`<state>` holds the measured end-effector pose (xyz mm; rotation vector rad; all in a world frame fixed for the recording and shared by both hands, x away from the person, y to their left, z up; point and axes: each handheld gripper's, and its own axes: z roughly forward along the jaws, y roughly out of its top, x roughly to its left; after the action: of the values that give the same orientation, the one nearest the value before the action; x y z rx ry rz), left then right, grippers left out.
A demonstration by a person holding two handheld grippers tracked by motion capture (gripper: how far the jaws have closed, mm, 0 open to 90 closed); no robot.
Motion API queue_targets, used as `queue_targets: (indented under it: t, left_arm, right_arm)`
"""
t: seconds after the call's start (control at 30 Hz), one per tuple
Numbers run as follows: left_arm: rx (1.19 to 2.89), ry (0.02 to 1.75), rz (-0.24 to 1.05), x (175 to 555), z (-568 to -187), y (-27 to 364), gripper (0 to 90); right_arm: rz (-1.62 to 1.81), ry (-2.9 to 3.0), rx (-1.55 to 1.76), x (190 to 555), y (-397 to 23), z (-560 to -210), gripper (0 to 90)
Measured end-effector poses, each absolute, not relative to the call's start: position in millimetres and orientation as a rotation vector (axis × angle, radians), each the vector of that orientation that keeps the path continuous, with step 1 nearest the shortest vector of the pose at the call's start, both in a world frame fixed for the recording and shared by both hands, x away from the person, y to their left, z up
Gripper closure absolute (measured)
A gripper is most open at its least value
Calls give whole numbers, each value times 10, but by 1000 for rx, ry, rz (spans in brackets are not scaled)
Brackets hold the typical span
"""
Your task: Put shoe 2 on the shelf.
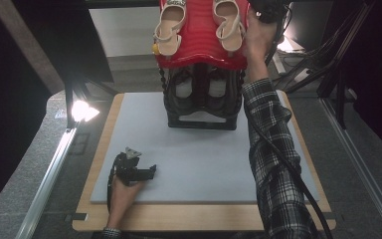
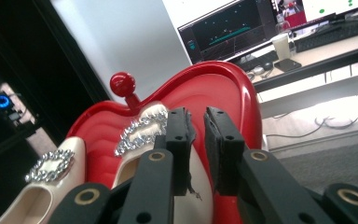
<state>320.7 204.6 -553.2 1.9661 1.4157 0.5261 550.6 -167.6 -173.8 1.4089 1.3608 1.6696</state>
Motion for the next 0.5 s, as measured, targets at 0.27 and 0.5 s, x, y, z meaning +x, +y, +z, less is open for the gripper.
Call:
queue_targets:
  t: [0.27, 0.5]
  left_arm:
    - [1967, 1415, 527, 3208, -5532, 2045, 57]
    - [1966, 1413, 530, 3208, -5533, 2044, 57]
  right_arm:
    - [1669, 1409, 1406, 5558, -1731, -1851, 657]
    - [1614, 1449, 1322, 5540, -1853, -1901, 398]
